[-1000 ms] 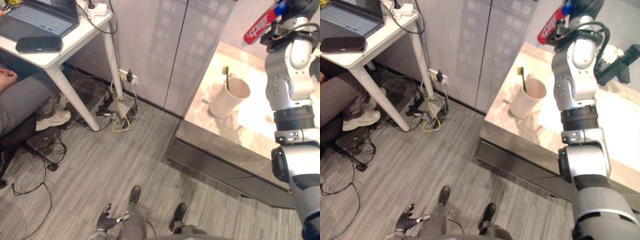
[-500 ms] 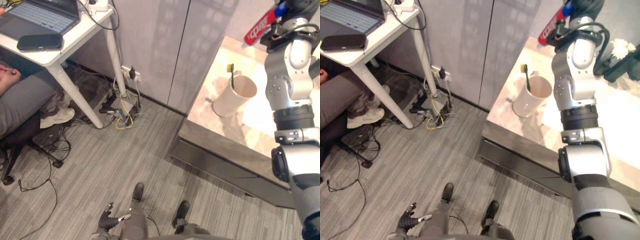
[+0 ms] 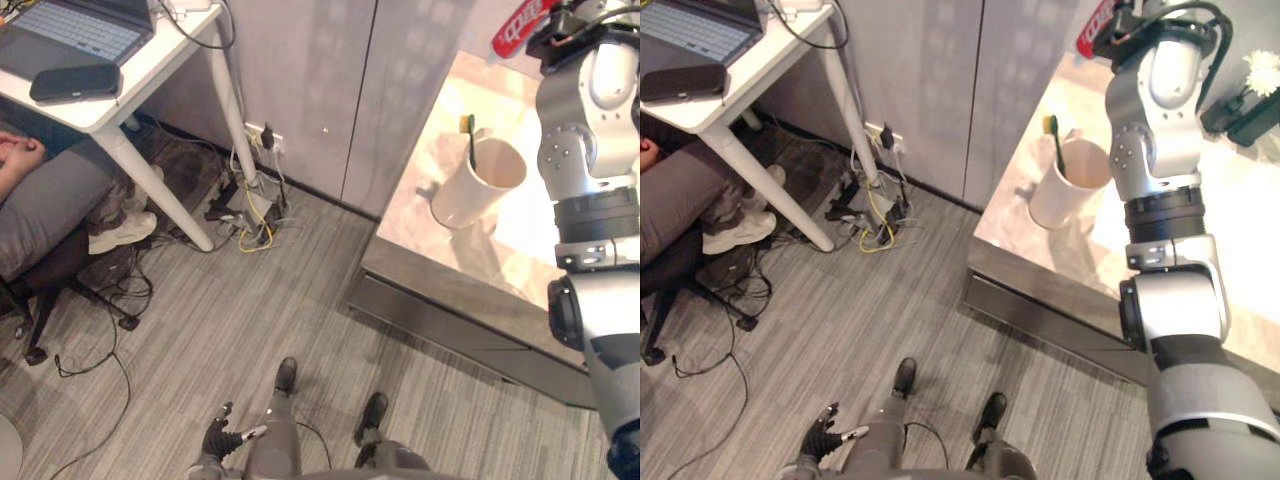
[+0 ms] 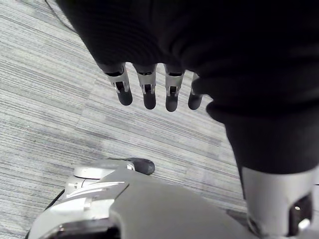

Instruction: Organize washtable

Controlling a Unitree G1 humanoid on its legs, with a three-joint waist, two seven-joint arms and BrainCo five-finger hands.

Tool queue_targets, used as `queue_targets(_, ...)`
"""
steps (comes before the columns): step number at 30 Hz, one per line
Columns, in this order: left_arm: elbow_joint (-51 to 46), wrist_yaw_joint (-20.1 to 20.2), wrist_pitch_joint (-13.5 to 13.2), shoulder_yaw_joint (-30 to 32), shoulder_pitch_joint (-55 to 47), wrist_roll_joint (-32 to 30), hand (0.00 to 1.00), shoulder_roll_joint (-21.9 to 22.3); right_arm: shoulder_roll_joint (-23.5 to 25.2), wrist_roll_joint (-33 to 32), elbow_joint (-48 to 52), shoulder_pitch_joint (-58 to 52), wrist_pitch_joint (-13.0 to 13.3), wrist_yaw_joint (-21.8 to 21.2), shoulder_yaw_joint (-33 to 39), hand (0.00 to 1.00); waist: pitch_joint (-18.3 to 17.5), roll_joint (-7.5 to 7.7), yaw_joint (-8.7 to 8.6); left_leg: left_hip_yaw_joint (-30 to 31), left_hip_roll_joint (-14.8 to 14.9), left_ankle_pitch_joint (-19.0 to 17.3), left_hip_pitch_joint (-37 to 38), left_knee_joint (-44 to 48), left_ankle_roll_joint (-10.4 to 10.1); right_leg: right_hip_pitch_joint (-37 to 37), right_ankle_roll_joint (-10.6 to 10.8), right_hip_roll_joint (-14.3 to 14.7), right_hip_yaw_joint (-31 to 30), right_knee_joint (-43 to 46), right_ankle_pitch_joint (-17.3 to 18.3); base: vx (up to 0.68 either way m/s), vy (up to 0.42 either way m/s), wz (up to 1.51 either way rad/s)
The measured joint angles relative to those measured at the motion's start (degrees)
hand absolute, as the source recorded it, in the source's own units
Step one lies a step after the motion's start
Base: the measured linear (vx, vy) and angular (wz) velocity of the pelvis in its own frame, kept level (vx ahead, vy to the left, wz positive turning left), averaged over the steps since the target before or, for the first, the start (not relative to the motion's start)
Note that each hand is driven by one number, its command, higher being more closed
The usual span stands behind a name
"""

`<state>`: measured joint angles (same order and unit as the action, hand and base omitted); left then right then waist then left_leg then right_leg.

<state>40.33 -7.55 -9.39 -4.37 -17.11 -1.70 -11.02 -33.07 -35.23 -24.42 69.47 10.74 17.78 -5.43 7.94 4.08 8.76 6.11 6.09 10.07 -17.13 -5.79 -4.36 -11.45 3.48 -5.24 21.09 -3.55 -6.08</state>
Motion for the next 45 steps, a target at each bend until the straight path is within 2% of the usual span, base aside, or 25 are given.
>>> queue_targets(13, -0.5, -0.1, -0.9, 0.0, 0.0, 0.0, 0.0, 0.2, -0.1, 2.1, 0.0, -0.1, 0.0, -0.4, 0.1, 1.0, 1.8, -0.32, -0.08, 0.0, -0.1, 0.0, 0.0, 0.0, 0.0, 0.0, 0.0, -0.1, 0.1, 0.1, 0.0, 0.0, 0.0, 0.0)
queue_targets(45, -0.6, -0.1, -1.0, 0.0, 0.0, 0.0, 0.0, 0.2, -0.1, 2.1, -1.9, -0.5, -0.1, -0.4, 0.3, 1.0, 1.9, -0.28, -0.25, -0.3, -0.2, 0.1, -0.1, 0.0, 0.1, -0.5, 0.1, -0.7, -0.1, 0.9, 0.2, 0.0, 0.0, 0.0)
